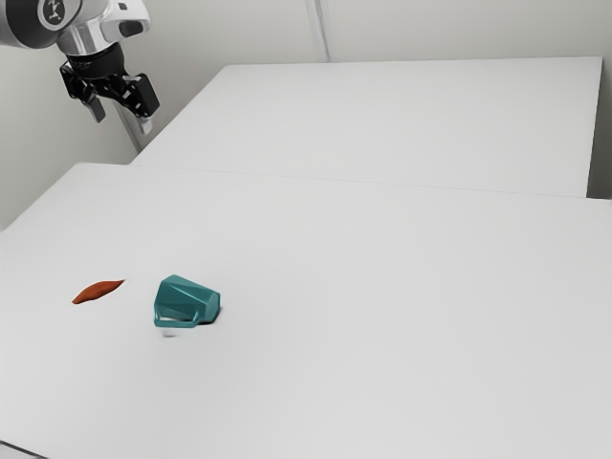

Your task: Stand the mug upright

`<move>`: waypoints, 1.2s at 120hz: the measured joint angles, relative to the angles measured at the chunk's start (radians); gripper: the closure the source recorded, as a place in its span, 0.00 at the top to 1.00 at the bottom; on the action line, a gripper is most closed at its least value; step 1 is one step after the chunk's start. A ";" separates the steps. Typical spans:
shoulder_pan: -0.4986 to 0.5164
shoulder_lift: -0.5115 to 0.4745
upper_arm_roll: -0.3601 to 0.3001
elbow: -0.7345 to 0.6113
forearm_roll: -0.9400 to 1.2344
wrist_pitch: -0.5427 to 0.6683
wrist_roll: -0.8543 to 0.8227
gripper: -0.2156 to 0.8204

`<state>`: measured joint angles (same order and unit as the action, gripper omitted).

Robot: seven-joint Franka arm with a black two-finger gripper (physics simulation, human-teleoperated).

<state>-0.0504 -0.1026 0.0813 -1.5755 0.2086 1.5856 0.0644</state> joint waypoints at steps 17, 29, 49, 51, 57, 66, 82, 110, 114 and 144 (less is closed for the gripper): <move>0.000 0.001 0.000 -0.008 -0.001 0.004 0.009 0.79; 0.002 0.011 0.000 -0.010 0.000 0.009 0.014 0.79; 0.030 0.039 0.001 -0.023 -0.026 0.056 0.022 0.79; 0.038 0.041 0.001 -0.029 -0.036 0.060 0.023 0.79; 0.070 0.045 0.001 -0.051 -0.073 0.070 0.024 0.79; 0.140 0.052 0.002 -0.098 -0.158 0.081 0.024 0.79; 0.285 0.105 0.002 -0.154 -0.318 0.090 0.023 0.79; 0.416 0.229 0.004 -0.203 -0.532 0.084 0.026 0.79; 0.415 0.242 0.005 -0.218 -0.558 0.081 0.027 0.79; 0.464 0.351 0.027 -0.249 -0.670 0.059 0.036 0.79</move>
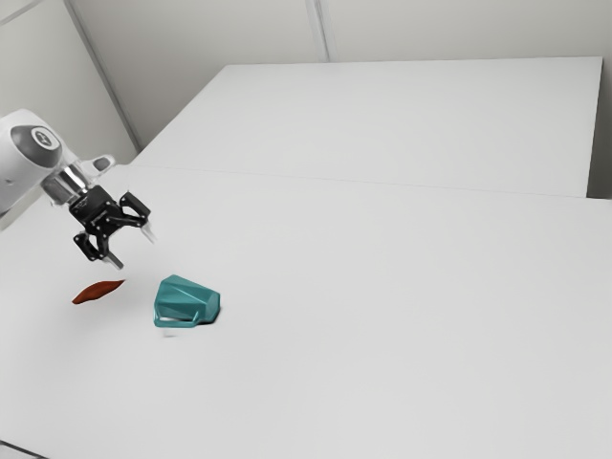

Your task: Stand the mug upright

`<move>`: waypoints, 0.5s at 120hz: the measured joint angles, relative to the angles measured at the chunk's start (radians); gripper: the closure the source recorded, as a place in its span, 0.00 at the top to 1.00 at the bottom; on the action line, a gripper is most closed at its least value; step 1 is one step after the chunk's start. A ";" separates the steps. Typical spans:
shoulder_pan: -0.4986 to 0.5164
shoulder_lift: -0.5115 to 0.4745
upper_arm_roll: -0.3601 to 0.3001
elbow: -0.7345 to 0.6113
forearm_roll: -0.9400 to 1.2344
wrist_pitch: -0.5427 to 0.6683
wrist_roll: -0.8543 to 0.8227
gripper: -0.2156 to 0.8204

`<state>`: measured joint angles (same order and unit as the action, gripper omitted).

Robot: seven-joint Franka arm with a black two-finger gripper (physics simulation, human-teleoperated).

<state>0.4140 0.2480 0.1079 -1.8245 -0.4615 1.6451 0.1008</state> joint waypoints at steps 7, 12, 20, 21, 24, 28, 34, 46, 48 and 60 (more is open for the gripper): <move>0.007 0.031 0.007 0.004 -0.024 -0.006 0.005 0.79; 0.009 0.051 0.010 0.010 -0.039 -0.009 0.008 0.79; 0.014 0.073 0.017 0.016 -0.057 -0.013 0.013 0.79; 0.014 0.075 0.018 0.017 -0.059 -0.014 0.013 0.79; 0.015 0.084 0.019 0.023 -0.064 -0.015 0.015 0.79; 0.015 0.096 0.020 0.034 -0.071 -0.016 0.017 0.79; 0.016 0.115 0.021 0.042 -0.085 -0.017 0.020 0.79; 0.016 0.157 0.021 0.048 -0.119 -0.015 0.030 0.79; 0.016 0.161 0.021 0.048 -0.124 -0.014 0.032 0.79; 0.016 0.185 0.020 0.047 -0.154 -0.011 0.040 0.79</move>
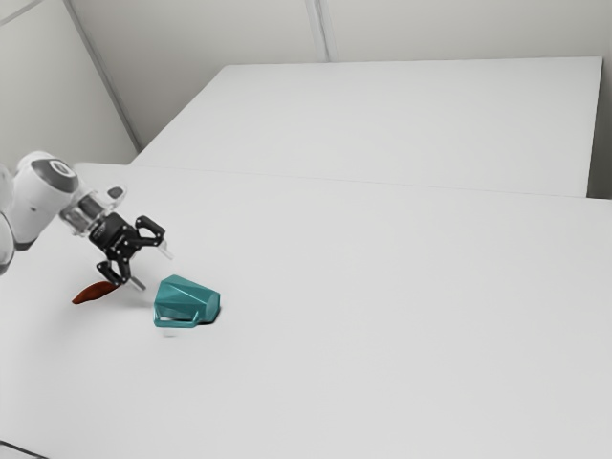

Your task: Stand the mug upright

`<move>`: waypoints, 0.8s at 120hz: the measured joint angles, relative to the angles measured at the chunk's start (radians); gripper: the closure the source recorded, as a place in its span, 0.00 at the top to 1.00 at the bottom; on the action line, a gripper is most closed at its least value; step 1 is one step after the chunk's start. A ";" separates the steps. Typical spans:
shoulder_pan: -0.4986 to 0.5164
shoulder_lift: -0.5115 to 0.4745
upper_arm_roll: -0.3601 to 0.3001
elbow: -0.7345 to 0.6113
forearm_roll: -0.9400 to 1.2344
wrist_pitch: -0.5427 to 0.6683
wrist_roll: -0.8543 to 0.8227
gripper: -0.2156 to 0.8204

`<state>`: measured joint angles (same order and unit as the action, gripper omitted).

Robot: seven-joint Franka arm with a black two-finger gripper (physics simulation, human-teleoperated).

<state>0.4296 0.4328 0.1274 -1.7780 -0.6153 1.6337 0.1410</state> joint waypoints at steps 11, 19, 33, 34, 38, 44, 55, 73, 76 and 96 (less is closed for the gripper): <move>-0.002 0.011 -0.004 -0.008 -0.027 0.001 0.006 0.79; -0.005 0.017 -0.007 -0.015 -0.045 0.000 0.010 0.79; -0.010 0.023 -0.021 -0.022 -0.074 -0.003 0.016 0.79; -0.010 0.023 -0.022 -0.022 -0.076 -0.003 0.016 0.79; -0.011 0.023 -0.027 -0.023 -0.080 -0.003 0.017 0.79; -0.013 0.023 -0.030 -0.023 -0.085 -0.004 0.019 0.79; -0.014 0.028 -0.033 -0.023 -0.090 -0.005 0.022 0.75; -0.018 0.031 -0.050 -0.024 -0.093 -0.005 0.025 0.48; -0.021 0.032 -0.053 -0.024 -0.094 -0.005 0.025 0.45; -0.030 0.034 -0.060 -0.025 -0.096 -0.001 0.025 0.22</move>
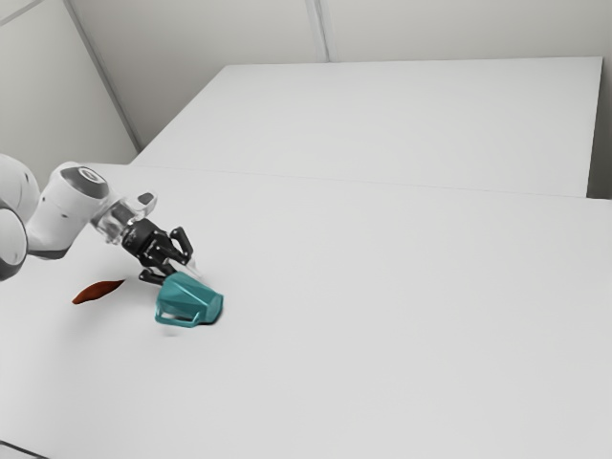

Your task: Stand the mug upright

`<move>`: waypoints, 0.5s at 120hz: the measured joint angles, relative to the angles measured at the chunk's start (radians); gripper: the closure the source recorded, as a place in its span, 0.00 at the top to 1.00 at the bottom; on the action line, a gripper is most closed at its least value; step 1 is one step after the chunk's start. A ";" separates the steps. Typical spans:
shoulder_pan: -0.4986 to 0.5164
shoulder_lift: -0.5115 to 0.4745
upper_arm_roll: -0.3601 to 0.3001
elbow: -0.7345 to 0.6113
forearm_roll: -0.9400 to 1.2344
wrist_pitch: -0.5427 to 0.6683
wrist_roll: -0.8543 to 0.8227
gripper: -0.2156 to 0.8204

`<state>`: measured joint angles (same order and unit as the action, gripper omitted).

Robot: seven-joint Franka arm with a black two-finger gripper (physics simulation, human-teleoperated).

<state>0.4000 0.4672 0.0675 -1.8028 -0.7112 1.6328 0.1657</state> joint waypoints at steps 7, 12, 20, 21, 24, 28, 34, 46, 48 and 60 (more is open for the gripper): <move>-0.001 -0.001 -0.004 0.001 0.000 0.001 0.000 0.17; -0.001 -0.002 -0.007 0.001 0.000 0.002 -0.001 0.14; -0.001 -0.006 -0.017 0.004 0.002 0.003 -0.003 0.11; -0.001 -0.007 -0.018 0.005 0.003 0.003 -0.004 0.11; -0.001 -0.008 -0.024 0.006 0.004 0.003 -0.005 0.10; -0.001 -0.012 -0.031 0.008 0.005 0.004 -0.008 0.09; -0.001 -0.015 -0.039 0.009 0.008 0.004 -0.011 0.07; -0.001 -0.026 -0.051 0.010 0.015 0.006 -0.020 0.06; -0.001 -0.029 -0.053 0.011 0.017 0.006 -0.022 0.05; -0.036 -0.098 -0.067 0.008 0.067 0.020 -0.035 0.05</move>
<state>0.3643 0.3690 0.0001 -1.7948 -0.6442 1.6526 0.1308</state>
